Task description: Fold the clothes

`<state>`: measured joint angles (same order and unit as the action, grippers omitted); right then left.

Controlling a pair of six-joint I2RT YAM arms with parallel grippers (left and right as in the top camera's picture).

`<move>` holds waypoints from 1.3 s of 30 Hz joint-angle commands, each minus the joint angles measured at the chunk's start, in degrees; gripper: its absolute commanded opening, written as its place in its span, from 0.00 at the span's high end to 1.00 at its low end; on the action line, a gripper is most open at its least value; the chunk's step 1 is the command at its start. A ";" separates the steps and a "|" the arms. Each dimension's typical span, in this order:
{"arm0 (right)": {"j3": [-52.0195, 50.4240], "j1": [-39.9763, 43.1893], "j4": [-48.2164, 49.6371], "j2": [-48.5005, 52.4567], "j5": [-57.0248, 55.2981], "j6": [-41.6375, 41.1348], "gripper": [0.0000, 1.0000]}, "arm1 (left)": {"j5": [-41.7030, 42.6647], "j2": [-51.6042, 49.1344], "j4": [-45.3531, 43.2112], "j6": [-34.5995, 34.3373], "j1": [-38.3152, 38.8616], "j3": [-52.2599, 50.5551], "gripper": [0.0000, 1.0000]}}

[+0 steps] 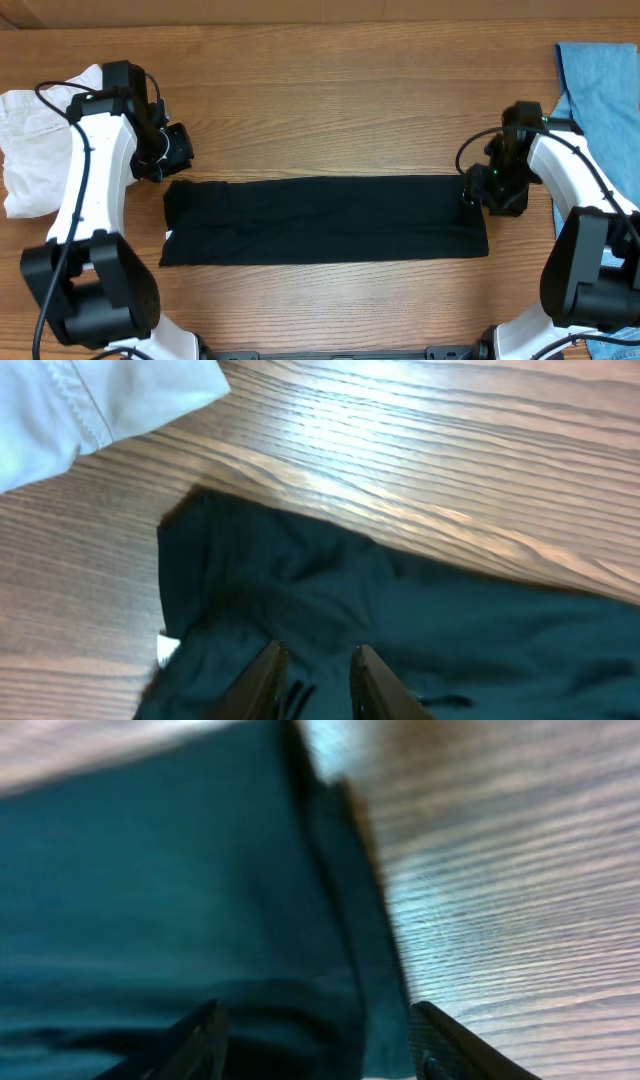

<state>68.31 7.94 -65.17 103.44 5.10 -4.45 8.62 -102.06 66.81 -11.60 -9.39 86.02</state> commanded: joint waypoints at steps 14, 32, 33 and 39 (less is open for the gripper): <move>-9.46 2.49 6.84 0.22 10.93 0.44 0.39 | 1.92 1.68 1.77 1.36 1.97 1.18 0.74; -10.97 2.08 11.13 0.22 8.87 -0.02 0.94 | 1.95 1.68 2.40 2.40 1.97 1.18 0.74; -10.95 2.08 11.58 0.20 8.87 -0.02 0.96 | 1.95 1.68 2.56 2.38 1.97 1.18 0.75; -7.28 3.89 11.06 0.09 4.55 -4.42 0.96 | 1.25 1.70 4.39 2.43 1.86 1.20 0.75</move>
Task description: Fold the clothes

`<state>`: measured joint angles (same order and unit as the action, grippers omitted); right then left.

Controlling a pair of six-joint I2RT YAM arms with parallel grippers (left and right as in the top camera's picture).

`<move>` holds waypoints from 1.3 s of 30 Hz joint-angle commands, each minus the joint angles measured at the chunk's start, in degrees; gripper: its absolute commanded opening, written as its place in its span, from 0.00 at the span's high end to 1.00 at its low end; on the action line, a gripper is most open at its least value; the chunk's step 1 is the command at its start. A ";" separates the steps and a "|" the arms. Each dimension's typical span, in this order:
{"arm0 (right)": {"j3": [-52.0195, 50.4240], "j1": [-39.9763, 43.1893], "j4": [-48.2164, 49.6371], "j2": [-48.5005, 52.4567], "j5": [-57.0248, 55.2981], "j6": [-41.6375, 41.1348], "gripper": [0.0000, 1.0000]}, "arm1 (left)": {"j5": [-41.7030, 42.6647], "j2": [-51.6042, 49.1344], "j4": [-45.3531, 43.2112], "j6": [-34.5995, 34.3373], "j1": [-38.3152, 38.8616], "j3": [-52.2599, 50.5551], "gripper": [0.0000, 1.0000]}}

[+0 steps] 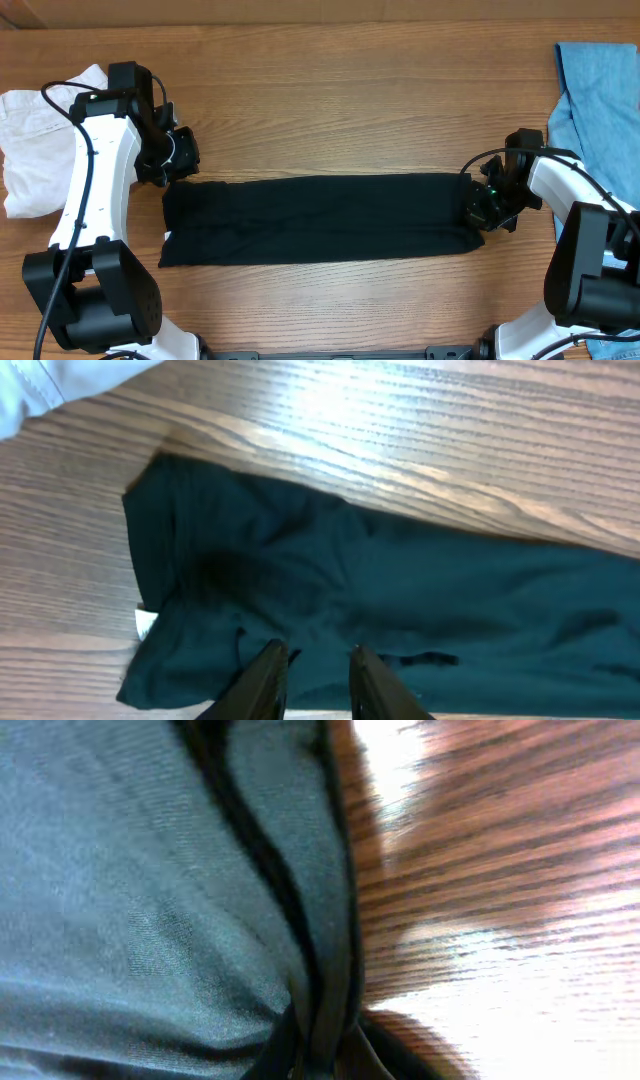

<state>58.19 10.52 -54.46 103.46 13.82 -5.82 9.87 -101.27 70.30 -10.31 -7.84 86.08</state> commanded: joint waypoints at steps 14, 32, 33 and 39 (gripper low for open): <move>24.48 3.89 -16.76 -0.17 -11.82 -2.47 0.96 | 0.00 0.92 1.42 1.36 0.31 1.14 0.75; 26.14 -26.25 -19.26 -1.44 -12.70 -3.41 0.96 | -1.27 0.90 1.64 1.33 0.33 1.11 0.70; 26.05 -27.89 -19.12 -1.44 -12.70 -3.41 0.96 | -1.27 0.90 1.64 1.33 0.33 1.11 0.69; 23.91 -34.49 -15.63 -1.44 -12.70 -6.08 0.95 | -1.25 0.90 1.66 1.31 0.37 1.11 0.70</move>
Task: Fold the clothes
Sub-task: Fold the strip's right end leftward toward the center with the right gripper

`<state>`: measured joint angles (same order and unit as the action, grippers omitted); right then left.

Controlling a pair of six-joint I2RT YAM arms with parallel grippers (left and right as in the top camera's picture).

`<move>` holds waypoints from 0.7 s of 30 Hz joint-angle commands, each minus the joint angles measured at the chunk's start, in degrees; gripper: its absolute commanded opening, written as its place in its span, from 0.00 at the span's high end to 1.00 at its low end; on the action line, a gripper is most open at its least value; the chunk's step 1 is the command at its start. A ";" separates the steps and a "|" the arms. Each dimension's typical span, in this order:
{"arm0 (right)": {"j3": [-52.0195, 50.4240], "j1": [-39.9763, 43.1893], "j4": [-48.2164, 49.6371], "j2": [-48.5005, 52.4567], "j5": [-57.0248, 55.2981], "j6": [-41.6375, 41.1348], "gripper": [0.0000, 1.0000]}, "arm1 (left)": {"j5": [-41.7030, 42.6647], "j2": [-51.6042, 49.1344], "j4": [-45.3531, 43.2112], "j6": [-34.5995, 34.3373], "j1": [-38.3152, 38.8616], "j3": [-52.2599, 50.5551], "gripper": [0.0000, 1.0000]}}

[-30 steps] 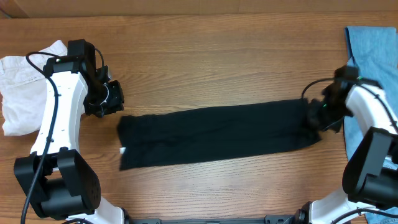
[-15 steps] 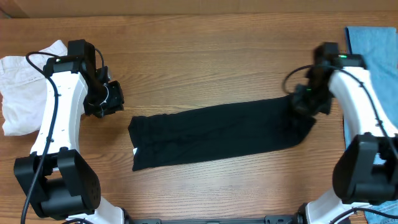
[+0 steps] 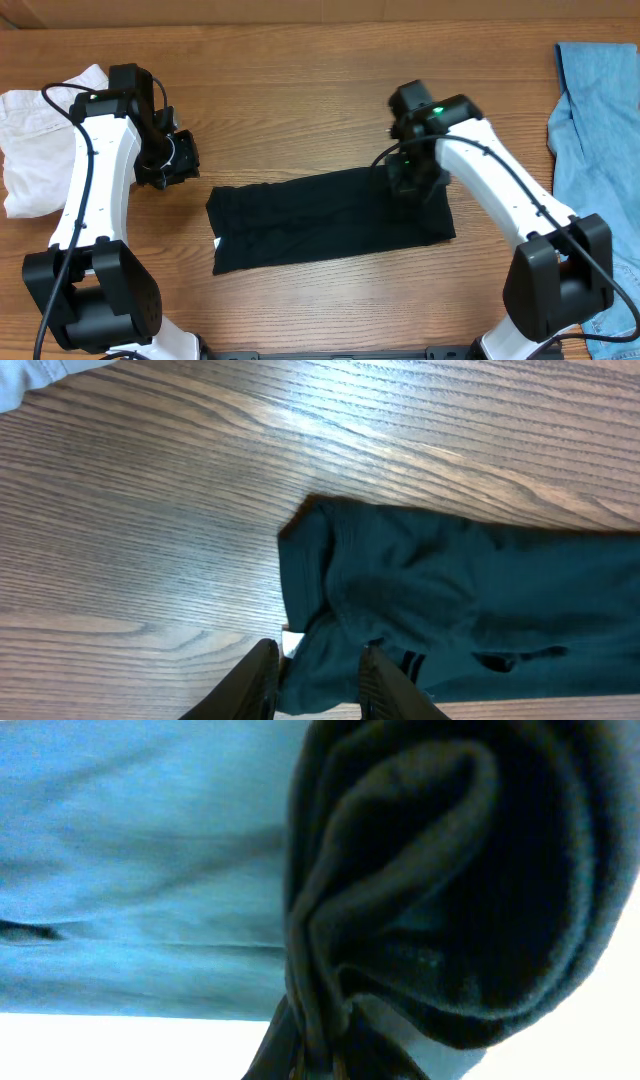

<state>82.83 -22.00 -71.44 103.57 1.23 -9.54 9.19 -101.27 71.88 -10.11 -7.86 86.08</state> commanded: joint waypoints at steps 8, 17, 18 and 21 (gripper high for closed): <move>-3.13 -5.05 4.39 -1.22 1.46 -2.73 0.95 | -0.57 0.90 0.09 1.11 0.39 1.11 0.69; -5.01 -8.94 7.45 -1.22 4.87 -2.51 0.95 | -0.57 0.90 0.07 1.11 0.39 1.11 0.69; -5.42 -9.42 8.02 -1.22 4.90 -2.51 0.95 | -0.59 0.90 0.04 1.11 0.39 1.11 0.69; -6.01 -10.38 8.66 -1.20 4.90 -2.75 0.94 | -0.59 0.90 0.02 1.11 0.39 1.11 0.69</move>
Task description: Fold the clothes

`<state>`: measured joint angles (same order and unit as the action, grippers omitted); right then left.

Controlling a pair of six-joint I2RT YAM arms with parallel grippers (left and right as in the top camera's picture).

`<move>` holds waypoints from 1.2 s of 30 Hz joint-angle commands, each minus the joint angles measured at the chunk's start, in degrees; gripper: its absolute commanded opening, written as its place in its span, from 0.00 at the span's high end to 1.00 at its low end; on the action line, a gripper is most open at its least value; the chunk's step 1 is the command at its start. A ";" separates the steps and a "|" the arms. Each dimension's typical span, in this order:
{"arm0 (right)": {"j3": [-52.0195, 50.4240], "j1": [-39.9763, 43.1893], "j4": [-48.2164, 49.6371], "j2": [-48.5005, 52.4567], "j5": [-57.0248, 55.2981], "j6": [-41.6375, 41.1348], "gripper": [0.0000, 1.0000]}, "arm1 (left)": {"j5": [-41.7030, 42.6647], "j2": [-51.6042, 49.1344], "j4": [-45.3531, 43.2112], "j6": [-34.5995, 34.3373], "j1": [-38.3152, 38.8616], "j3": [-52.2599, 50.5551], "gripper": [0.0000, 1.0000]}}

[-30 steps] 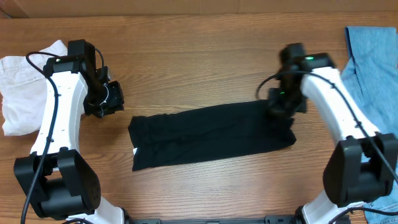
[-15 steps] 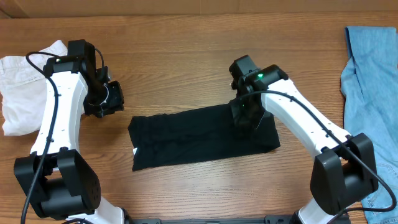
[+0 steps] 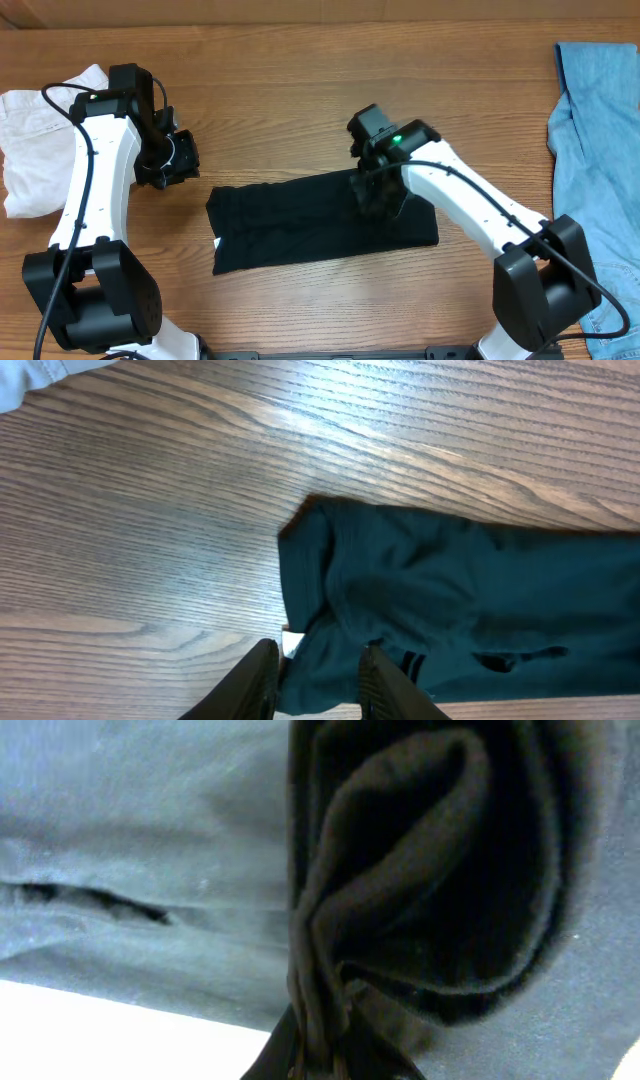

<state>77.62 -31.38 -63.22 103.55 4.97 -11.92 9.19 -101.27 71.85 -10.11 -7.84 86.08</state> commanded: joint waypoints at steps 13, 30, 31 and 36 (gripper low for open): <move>-0.81 -1.77 1.20 -1.16 1.75 -0.28 0.72 | -0.59 0.90 -0.07 1.11 0.37 1.11 0.69; 0.46 3.23 2.60 -5.42 -6.82 -4.66 0.62 | -0.31 0.90 4.72 1.14 0.37 -1.53 0.47; 0.52 4.22 2.45 -6.25 -6.56 -4.66 0.61 | 0.02 0.90 4.59 1.16 0.37 -2.75 0.47; 0.50 7.06 0.20 -7.78 -6.21 -4.24 0.57 | 8.00 0.90 -1.60 6.86 0.37 -10.86 0.46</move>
<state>77.10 -24.95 -62.54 97.60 -0.67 -15.66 11.40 -101.25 71.99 -7.77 -7.86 79.22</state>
